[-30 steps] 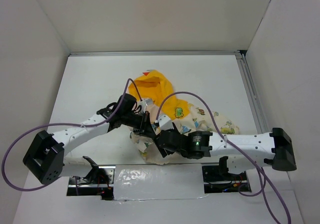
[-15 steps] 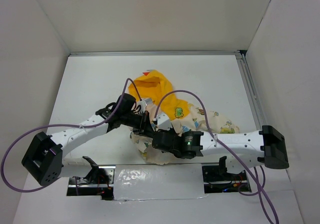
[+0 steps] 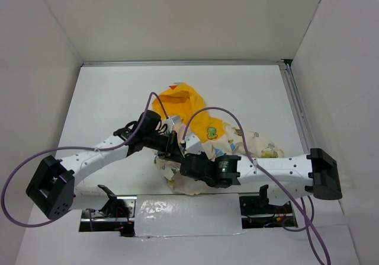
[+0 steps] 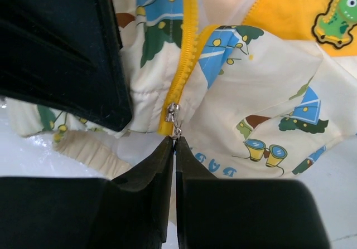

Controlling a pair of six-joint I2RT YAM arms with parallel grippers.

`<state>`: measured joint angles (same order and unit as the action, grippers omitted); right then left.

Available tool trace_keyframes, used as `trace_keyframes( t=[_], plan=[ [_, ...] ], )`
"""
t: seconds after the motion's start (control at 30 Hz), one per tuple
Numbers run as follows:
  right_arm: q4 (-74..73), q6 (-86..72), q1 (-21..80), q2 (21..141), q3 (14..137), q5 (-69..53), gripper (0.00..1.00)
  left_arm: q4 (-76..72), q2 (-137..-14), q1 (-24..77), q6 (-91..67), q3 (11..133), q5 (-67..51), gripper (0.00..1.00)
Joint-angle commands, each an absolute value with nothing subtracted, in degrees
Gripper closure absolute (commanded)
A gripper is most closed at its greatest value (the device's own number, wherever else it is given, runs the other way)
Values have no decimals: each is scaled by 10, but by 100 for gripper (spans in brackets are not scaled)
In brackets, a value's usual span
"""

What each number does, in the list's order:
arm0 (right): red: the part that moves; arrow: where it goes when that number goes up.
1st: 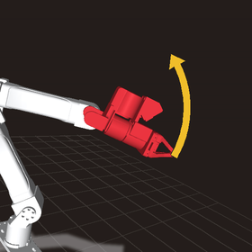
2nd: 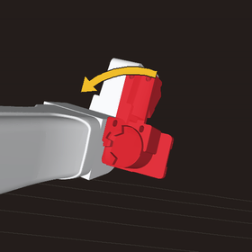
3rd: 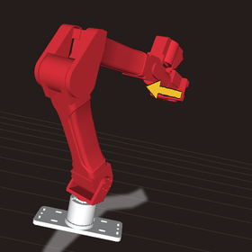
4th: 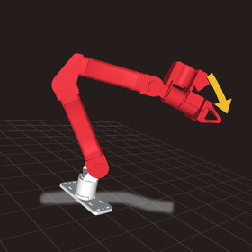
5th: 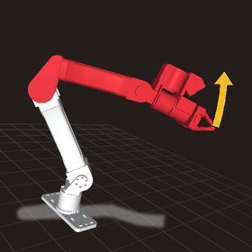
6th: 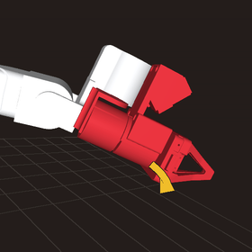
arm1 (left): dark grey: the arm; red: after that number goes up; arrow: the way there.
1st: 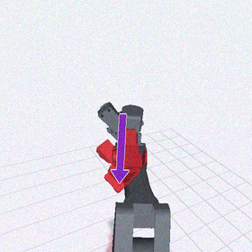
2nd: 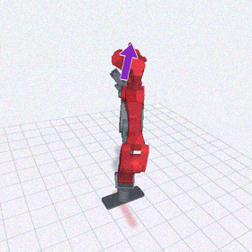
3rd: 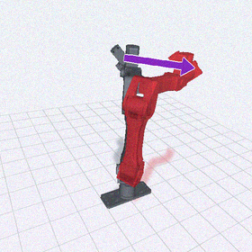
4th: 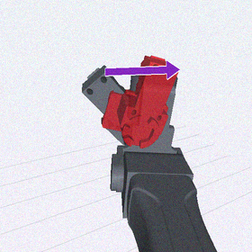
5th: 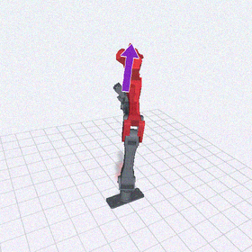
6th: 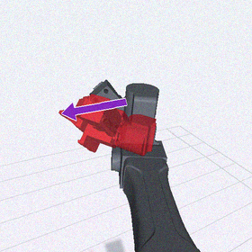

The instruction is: Zip up the jacket

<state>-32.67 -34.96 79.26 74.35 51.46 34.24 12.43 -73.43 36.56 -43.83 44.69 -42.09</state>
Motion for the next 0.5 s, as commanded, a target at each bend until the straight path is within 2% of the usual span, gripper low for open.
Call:
trace_keyframes(
  t=[0.0,0.4,0.43,0.47],
  plan=[
    [-308,-338,794,715,546,317,89,121,-739,367,-430,459,-418,100],
    [-337,-253,752,678,550,200,88,150,-734,371,-382,448,-398,100],
    [-337,-245,751,679,549,191,91,153,-733,372,-381,450,-394,100],
    [-331,-237,748,679,548,189,98,154,-730,375,-377,451,-394,100]
  ],
)
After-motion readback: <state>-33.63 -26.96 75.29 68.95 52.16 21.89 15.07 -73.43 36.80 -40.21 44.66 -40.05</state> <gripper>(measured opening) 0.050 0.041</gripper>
